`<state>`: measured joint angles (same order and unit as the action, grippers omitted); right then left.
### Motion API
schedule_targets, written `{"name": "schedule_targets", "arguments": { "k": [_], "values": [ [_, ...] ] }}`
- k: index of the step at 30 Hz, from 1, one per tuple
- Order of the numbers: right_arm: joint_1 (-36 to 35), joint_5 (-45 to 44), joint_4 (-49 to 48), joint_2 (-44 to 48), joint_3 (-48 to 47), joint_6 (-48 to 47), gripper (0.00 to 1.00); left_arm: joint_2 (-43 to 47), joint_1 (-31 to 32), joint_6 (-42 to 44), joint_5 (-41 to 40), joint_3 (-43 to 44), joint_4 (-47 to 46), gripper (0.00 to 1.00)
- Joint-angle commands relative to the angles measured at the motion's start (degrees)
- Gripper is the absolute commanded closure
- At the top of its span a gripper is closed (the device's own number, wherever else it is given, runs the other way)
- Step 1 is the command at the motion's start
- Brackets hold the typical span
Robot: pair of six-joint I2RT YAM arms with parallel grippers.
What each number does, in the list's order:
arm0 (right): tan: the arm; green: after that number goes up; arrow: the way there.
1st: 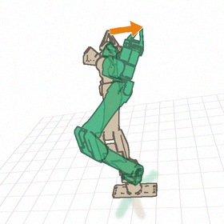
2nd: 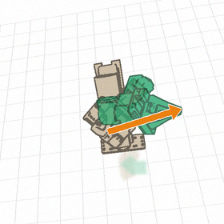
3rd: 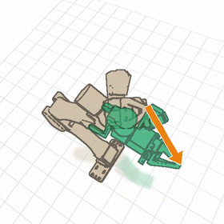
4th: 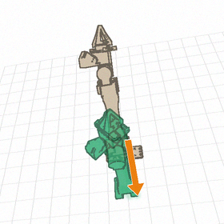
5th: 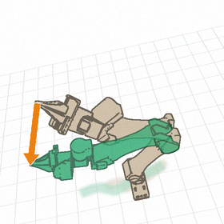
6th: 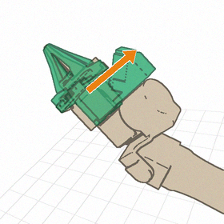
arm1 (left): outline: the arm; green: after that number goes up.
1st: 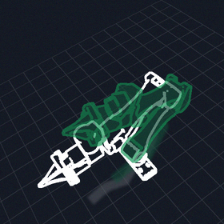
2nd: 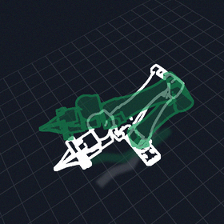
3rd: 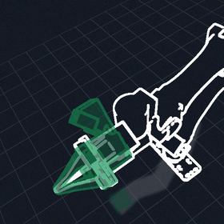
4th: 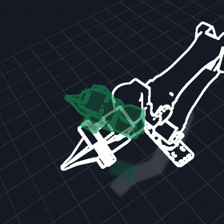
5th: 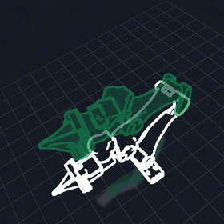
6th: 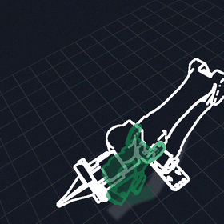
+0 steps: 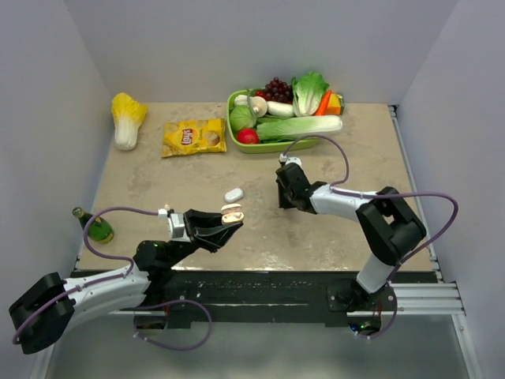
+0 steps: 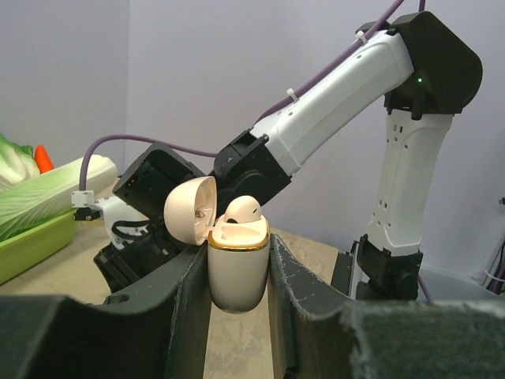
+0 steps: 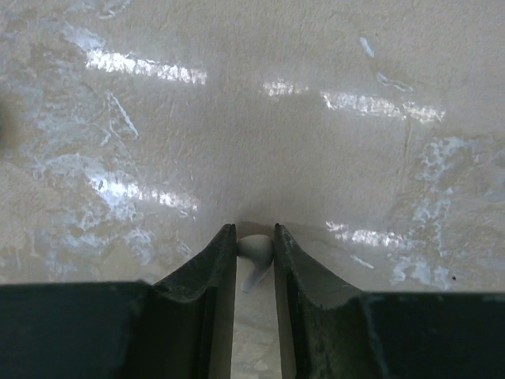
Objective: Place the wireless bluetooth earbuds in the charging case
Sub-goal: Pick up the earbud from the center of the board.
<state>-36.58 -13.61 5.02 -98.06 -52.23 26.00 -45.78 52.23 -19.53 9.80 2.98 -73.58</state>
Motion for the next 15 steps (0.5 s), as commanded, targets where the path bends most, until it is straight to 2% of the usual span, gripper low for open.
{"name": "schedule_targets", "arguments": {
  "k": [1, 4, 10, 15],
  "values": [
    [0.1, 0.9, 3.3, 6.2, -0.2, 1.0, 0.99, 0.1, -0.1, -0.3, -0.4, -0.5, -27.0, 1.0],
    [0.0, 0.7, 2.7, 11.5, 0.5, 0.8, 1.0, 0.0, -0.1, -0.2, -0.7, -0.4, -27.0, 1.0],
    [-1.5, -0.6, -1.2, 28.3, 3.8, -1.5, 1.0, -1.7, -0.1, 0.9, -1.9, -0.3, -27.1, 1.0],
    [-6.6, -2.7, 0.2, 38.5, 2.0, -6.6, 1.0, -6.1, -0.1, 3.2, -3.0, 0.4, -32.5, 1.0]
  ]
}}
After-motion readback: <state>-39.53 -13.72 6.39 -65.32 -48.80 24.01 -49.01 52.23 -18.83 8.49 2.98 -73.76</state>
